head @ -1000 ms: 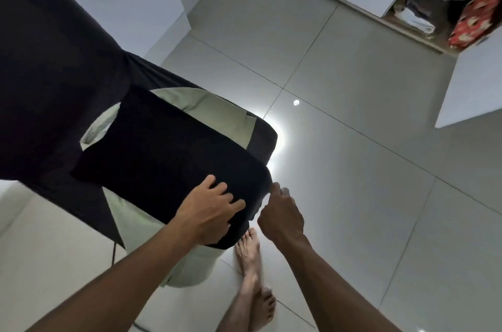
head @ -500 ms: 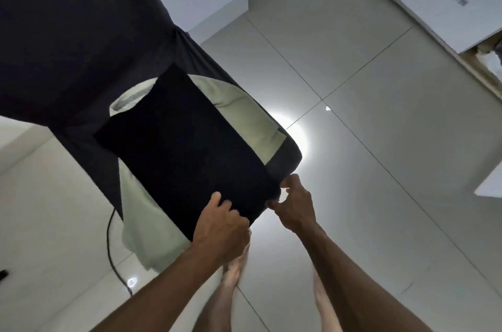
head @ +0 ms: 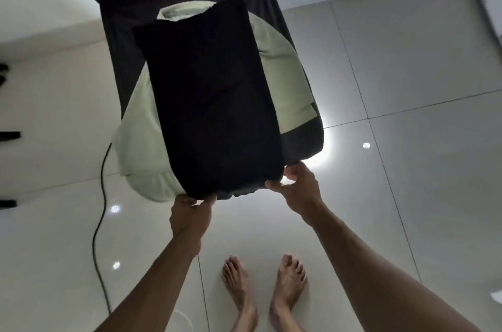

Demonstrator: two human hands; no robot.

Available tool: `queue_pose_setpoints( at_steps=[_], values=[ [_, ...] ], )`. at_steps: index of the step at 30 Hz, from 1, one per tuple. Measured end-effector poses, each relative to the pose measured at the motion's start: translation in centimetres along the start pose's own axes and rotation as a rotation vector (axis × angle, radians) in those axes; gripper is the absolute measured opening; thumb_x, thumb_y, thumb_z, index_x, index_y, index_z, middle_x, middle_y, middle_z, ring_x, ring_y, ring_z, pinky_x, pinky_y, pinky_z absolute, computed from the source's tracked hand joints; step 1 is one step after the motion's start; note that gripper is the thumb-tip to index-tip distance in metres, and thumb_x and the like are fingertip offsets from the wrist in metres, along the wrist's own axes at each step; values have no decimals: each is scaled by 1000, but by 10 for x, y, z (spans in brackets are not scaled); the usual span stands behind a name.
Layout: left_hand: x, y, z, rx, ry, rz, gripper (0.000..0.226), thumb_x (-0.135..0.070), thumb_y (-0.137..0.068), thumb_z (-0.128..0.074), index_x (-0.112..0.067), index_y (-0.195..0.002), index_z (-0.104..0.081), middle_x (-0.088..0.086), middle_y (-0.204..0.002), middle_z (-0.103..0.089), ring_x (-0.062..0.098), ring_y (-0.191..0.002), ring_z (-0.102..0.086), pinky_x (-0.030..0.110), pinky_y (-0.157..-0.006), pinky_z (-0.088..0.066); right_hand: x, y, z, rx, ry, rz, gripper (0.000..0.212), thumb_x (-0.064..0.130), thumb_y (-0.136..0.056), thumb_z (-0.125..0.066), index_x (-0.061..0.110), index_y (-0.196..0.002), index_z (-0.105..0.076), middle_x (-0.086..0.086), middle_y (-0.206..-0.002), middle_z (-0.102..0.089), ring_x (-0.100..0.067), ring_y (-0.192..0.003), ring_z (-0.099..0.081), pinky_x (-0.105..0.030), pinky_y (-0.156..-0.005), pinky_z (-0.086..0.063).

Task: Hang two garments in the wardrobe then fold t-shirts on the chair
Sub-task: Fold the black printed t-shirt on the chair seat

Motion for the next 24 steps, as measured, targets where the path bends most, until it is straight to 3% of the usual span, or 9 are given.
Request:
queue_pose_setpoints(
  at_steps=[5, 10, 12, 14, 16, 19, 24],
  values=[
    [33, -18, -15, 70, 273, -39, 26, -28, -80, -81, -25, -103, -68, -7, -116, -67, 17, -115, -59, 32, -89, -43, -16, -19, -16, 139, 92, 96, 42, 25, -71, -90, 21, -106, -68, 7, -99, -73, -12, -94, -69, -31, -78, -56],
    [44, -13, -12, 133, 165, -194, 17, -29, -83, -76, -41, -93, -69, -17, -102, -71, 5, -107, -62, 32, -93, -47, -29, -18, -20, 256, 238, 177, 24, 29, -73, -86, 18, -91, -74, 3, -82, -76, -25, -82, -71, -42, -77, -59],
    [50, -3, -10, 167, 195, -238, 23, -22, -87, -69, -44, -92, -67, -19, -100, -72, 4, -105, -64, 28, -90, -47, -36, -9, -20, 286, 270, 188, 31, 37, -71, -83, 12, -87, -72, -2, -78, -76, -29, -82, -72, -47, -81, -59],
    [56, 7, -8, 221, 232, -259, 23, -19, -90, -67, -38, -102, -66, -13, -103, -74, 10, -100, -69, 25, -85, -51, -43, 4, -21, 320, 265, 172, 42, 44, -69, -82, 8, -86, -72, -6, -78, -77, -31, -82, -74, -51, -84, -59],
    [65, 19, -5, 287, 230, -254, 19, -23, -90, -71, -20, -109, -67, 2, -100, -76, 20, -89, -73, 24, -77, -56, -50, 21, -22, 359, 270, 167, 41, 42, -72, -83, 3, -81, -71, -9, -76, -76, -35, -80, -74, -52, -83, -59],
    [79, 41, 1, 358, 180, -223, 46, -41, -78, -81, 0, -96, -72, 20, -87, -74, 36, -84, -71, 43, -79, -59, -61, 49, -15, 372, 224, 141, 30, 36, -76, -86, 8, -81, -75, -9, -81, -76, -29, -83, -74, -43, -76, -62],
    [104, 85, 21, 519, 339, -118, 39, -40, -87, -71, -11, -113, -73, 0, -109, -76, 19, -103, -72, 38, -92, -57, -76, 110, -3, 499, 45, 46, 30, 36, -86, -79, 13, -105, -78, -4, -103, -78, -22, -100, -73, -40, -90, -59]
  ],
)
Point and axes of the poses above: each hand's wrist, its own y-axis away from the middle knuckle, its own z-axis out of the back of the hand, x = y × z, the point moved 5 cm from there along -y, towards the middle knuckle
